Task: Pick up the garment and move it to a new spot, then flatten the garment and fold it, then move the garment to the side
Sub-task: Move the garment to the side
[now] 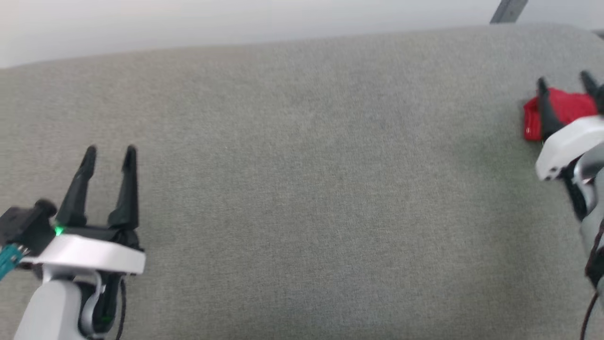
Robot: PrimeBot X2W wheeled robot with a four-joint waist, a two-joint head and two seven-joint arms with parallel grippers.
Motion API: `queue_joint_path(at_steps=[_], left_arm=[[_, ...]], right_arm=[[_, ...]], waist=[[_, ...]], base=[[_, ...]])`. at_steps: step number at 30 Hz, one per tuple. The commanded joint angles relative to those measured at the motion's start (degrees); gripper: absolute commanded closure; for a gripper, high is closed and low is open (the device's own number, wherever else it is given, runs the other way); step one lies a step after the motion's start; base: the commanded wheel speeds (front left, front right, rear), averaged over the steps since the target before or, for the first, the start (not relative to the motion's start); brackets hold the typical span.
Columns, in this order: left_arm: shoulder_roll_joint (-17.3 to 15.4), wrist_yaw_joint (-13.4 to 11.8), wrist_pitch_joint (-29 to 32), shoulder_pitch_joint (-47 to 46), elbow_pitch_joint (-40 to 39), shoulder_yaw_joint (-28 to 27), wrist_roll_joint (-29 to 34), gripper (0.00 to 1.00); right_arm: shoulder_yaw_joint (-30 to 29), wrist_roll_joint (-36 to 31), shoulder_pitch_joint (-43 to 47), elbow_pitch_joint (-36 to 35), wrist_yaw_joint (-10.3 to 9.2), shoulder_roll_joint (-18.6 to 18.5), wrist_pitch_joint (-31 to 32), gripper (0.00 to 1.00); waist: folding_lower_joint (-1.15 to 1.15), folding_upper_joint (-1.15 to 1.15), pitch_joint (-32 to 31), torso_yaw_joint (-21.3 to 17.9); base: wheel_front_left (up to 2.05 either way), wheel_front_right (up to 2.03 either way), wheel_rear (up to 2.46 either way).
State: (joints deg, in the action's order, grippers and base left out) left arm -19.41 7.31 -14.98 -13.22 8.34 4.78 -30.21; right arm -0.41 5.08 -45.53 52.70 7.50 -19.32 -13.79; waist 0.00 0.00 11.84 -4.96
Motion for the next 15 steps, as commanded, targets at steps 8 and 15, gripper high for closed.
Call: queue_joint_path(at_steps=[8, 15], left_arm=[[0.8, 0.2, -0.3, 6.0, -1.1, -4.6, 2.8, 0.00], [3.3, 0.2, -0.3, 11.2, -2.6, -8.2, 4.9, 0.00]], right_arm=[[6.4, 6.6, 9.8, -10.4, -0.02, -0.2, -1.4, 0.00], [6.8, 9.0, 20.3, -22.5, -0.02, 0.2, -1.4, 0.00]], waist=[[0.00, 0.00, -4.2, 1.5], [0.00, 0.00, -7.4, 2.0]], base=[[0.00, 0.00, 0.00], [0.00, 0.00, 0.00]])
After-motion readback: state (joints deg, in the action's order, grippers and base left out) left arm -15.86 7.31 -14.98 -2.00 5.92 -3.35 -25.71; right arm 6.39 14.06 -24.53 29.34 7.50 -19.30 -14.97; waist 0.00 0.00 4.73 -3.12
